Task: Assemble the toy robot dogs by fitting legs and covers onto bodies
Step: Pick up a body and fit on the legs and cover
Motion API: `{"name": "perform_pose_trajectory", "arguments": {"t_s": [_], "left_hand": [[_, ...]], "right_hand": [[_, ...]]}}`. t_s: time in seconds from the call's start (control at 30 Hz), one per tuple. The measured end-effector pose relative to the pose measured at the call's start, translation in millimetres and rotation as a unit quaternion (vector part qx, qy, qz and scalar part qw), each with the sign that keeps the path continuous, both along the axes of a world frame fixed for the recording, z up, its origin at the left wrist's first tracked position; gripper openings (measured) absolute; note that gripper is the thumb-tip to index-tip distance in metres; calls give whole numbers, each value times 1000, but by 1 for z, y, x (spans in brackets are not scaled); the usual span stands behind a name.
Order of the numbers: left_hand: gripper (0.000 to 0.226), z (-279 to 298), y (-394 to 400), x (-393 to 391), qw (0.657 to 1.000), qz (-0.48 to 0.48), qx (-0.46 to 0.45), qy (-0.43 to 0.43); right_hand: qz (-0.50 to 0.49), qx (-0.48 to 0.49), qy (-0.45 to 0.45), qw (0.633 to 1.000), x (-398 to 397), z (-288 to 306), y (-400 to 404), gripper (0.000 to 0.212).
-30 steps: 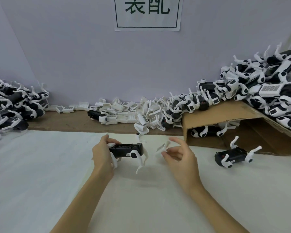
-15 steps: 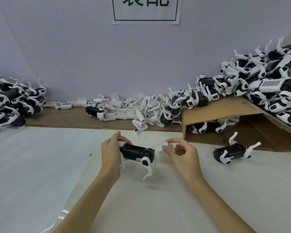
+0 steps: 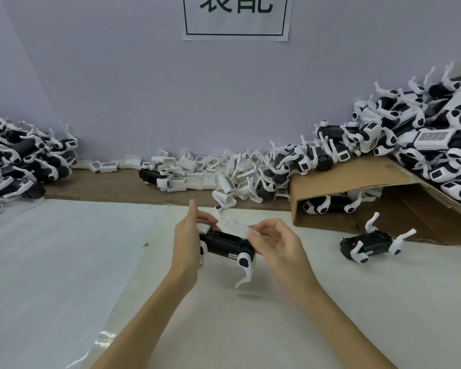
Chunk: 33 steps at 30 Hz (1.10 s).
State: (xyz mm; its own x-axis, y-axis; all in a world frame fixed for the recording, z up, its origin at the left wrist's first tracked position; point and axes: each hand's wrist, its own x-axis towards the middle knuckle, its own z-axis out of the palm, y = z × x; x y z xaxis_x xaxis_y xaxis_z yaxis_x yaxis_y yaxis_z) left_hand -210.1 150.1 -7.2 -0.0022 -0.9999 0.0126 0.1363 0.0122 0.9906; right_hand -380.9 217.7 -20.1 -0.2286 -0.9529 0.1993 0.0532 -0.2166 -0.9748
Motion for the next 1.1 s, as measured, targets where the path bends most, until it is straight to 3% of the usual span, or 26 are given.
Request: {"name": "perform_pose_trajectory", "arguments": {"t_s": [0.07,0.17,0.33,0.43,0.6,0.77,0.93,1.0,1.07,1.1], "left_hand": [[65,0,0,-1,999,-25,-22,-15],[58,3,-2,3,996,-70,-42,-24],[44,4,-3,11,980,-158,-91,-83],[42,7,-1,13,967,-158,-128,-153],[40,5,-3,18,944,-158,-161,-240],[17,5,-3,16,948,-186,-173,-193],[18,6,0,12,956,-184,-166,-160],[18,6,1,13,952,-183,-178,-166],[18,5,1,16,943,-193,-209,-174],[18,4,1,16,935,-197,-230,-186]], "right_hand": [[0,-36,128,991,7,-1,4,13],[-10,-78,230,970,11,-3,7,17],[-1,-116,296,948,0,-1,6,24],[-6,-115,322,940,-5,0,6,23],[-8,-138,423,895,-3,3,10,25],[1,-104,497,862,6,-1,16,56],[-82,-131,588,794,15,-6,12,58],[-23,-104,533,839,12,-4,15,52],[87,-36,370,924,5,3,16,38],[120,-5,291,949,-1,8,15,34]]}}
